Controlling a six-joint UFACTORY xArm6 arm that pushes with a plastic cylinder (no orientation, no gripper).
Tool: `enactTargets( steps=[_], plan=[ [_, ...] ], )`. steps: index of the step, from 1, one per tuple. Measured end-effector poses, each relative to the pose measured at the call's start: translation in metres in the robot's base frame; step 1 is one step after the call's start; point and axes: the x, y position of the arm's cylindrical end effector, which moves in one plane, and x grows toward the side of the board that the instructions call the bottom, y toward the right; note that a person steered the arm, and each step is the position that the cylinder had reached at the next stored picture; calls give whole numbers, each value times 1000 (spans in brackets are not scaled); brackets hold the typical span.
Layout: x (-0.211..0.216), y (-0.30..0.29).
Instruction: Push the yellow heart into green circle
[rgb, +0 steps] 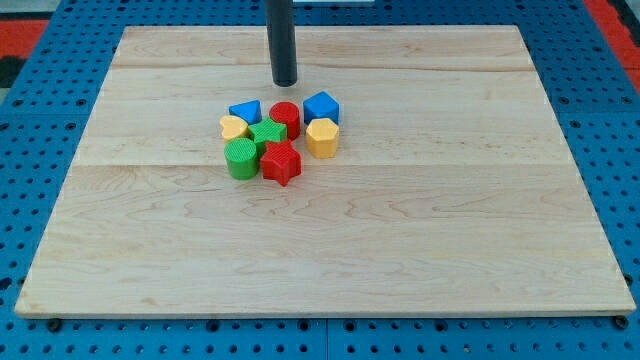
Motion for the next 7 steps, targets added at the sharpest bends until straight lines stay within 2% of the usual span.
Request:
enactTargets(
  steps=[4,5,6,7],
  plan=[
    [4,0],
    [4,-23],
    [13,-72],
    [65,-76]
  ],
)
